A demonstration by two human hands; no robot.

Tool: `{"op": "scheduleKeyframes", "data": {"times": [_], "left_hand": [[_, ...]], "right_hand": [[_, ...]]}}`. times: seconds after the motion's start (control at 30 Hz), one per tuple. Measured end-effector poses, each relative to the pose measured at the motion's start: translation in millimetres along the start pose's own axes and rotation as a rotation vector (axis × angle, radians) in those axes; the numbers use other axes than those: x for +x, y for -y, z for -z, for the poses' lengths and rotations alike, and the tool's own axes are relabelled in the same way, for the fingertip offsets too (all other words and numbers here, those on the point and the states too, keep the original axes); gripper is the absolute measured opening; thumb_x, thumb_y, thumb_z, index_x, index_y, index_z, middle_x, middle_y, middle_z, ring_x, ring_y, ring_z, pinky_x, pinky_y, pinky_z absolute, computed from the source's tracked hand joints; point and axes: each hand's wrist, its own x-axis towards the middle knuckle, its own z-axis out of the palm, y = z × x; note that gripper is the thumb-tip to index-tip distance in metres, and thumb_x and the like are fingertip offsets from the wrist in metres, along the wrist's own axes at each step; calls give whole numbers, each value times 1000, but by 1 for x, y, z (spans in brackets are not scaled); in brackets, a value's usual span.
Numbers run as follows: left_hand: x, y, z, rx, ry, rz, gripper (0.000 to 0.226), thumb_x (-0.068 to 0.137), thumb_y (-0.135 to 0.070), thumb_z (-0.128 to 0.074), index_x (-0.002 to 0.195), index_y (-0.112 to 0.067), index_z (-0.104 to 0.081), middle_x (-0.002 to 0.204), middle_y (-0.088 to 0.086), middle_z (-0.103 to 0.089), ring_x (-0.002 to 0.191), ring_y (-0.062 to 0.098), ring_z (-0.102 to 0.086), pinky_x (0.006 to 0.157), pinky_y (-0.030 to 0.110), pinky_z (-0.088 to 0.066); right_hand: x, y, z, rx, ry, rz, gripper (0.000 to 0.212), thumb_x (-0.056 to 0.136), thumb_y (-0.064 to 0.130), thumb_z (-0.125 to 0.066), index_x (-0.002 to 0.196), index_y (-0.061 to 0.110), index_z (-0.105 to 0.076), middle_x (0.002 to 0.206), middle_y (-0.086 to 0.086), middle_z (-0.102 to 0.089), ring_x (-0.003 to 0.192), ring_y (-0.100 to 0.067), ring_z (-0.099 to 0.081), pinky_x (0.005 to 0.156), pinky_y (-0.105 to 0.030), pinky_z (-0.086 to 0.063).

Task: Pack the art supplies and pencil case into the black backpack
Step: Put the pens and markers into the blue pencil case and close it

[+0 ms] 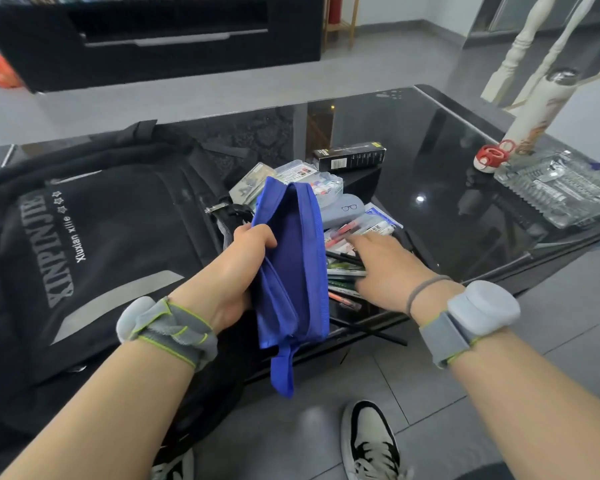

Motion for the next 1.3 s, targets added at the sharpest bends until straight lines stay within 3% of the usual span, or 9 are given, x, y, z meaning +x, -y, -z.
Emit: {"op": "scheduleKeyframes", "data": {"times": [0.07,0.17,0.4,0.47,0.7,1.07,1.3], "left_hand": [[4,1,2,15,-15,18,47,83,-27,-49,130,-27,-53,121,13,-70,87,32,-68,83,44,-57],[8,2,3,50,-29,35,56,74,-32,-51,130,-29,-52,118,11,-70,88,33,-68,76,41,-56],[16,10,5,63,-42,49,58,72,-36,-52,129,-29,-56,118,9,-73,103,34,-71,86,46,-58],[17,12,5,51,-48,47,54,77,-34,-51,130,-29,-56,118,8,-73,103,33,-71,83,43,-58],[19,16,0,49,-51,43,61,70,-40,-53,130,-31,-54,118,8,-73,104,33,-71,95,53,-55],[20,17,2,55,-57,39,59,72,-39,-52,131,-33,-54,117,6,-73,104,33,-71,96,54,-53],[16,15,-1,56,-82,26,50,80,-36,-51,130,-35,-51,116,6,-72,103,33,-70,94,53,-55]], "right_hand": [[5,-6,-10,-101,115,45,76,81,21,-63,149,19,-29,146,-6,-39,136,-28,-31,108,-40,-37],[12,-10,-21,-135,109,41,83,79,32,-65,150,20,-26,147,-6,-33,136,-29,-30,110,-41,-34],[18,-8,-33,-154,22,17,80,75,44,-73,141,21,-32,130,-11,-34,121,-33,-38,98,-40,-41],[18,-6,-36,-145,22,20,80,75,43,-73,140,20,-33,129,-11,-35,120,-33,-38,97,-39,-41],[22,1,-42,-181,-82,108,51,78,37,-69,117,15,-45,120,-7,-50,112,-30,-50,86,-38,-40],[32,-2,-58,-134,-163,184,40,76,29,-70,105,12,-48,110,-9,-50,103,-32,-47,78,-41,-45],[40,-8,-70,-86,-256,237,24,67,1,-67,88,5,-56,91,-18,-56,83,-40,-54,65,-45,-47]]}}
